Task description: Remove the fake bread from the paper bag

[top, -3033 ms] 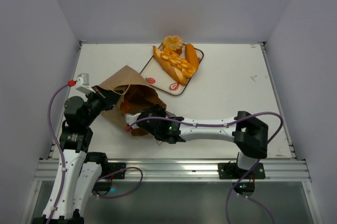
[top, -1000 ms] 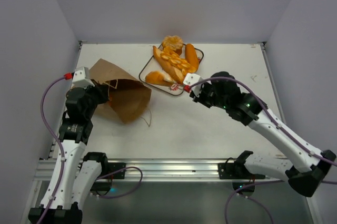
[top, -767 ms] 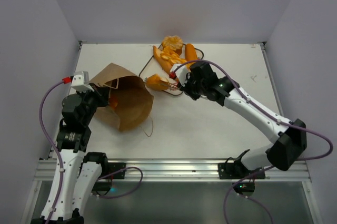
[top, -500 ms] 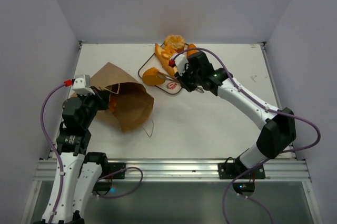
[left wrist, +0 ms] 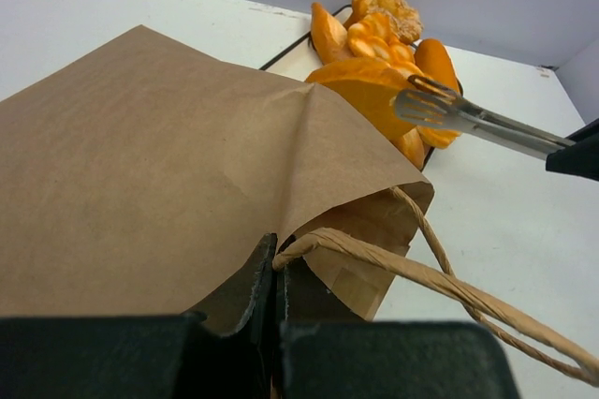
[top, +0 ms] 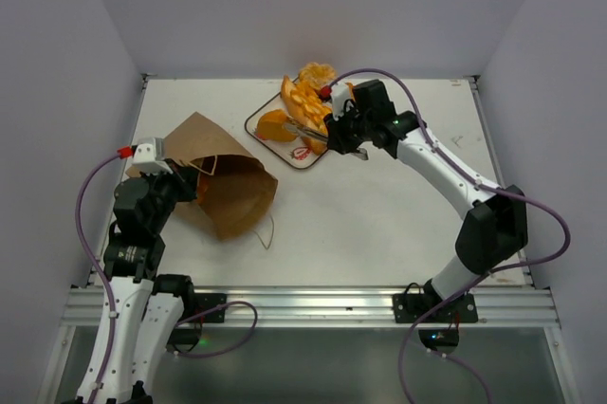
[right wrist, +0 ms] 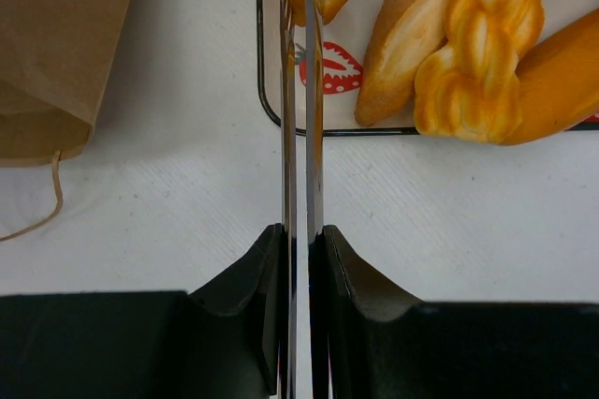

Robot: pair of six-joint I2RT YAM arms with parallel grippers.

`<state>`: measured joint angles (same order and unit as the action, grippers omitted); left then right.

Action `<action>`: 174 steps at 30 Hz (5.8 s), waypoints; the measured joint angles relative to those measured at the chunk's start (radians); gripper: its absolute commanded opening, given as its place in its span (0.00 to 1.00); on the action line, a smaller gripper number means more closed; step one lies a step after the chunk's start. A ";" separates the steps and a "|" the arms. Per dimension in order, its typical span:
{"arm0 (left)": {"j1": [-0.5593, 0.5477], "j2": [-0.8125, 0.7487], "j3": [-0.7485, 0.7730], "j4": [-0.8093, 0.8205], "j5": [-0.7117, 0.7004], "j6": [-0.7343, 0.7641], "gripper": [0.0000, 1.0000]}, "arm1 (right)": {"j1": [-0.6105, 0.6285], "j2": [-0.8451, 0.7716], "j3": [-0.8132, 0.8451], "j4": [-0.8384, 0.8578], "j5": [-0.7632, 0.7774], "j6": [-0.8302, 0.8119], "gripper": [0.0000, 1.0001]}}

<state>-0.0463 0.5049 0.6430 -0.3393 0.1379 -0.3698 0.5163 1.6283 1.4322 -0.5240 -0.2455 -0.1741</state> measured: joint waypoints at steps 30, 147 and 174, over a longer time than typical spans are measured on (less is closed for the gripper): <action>0.000 0.001 -0.004 0.002 0.042 -0.008 0.00 | -0.056 0.108 -0.064 0.127 -0.060 0.129 0.35; 0.000 0.023 0.005 -0.200 0.171 -0.135 0.04 | 0.783 0.315 -0.246 0.666 0.764 -0.818 0.47; -0.002 0.052 0.060 -0.265 0.188 -0.147 0.04 | 0.780 0.394 -0.171 0.692 0.755 -0.825 0.45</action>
<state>-0.0483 0.5568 0.7029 -0.6044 0.3264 -0.5167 1.2964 2.0220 1.2613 0.1684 0.5095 -0.9993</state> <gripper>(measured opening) 0.050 0.469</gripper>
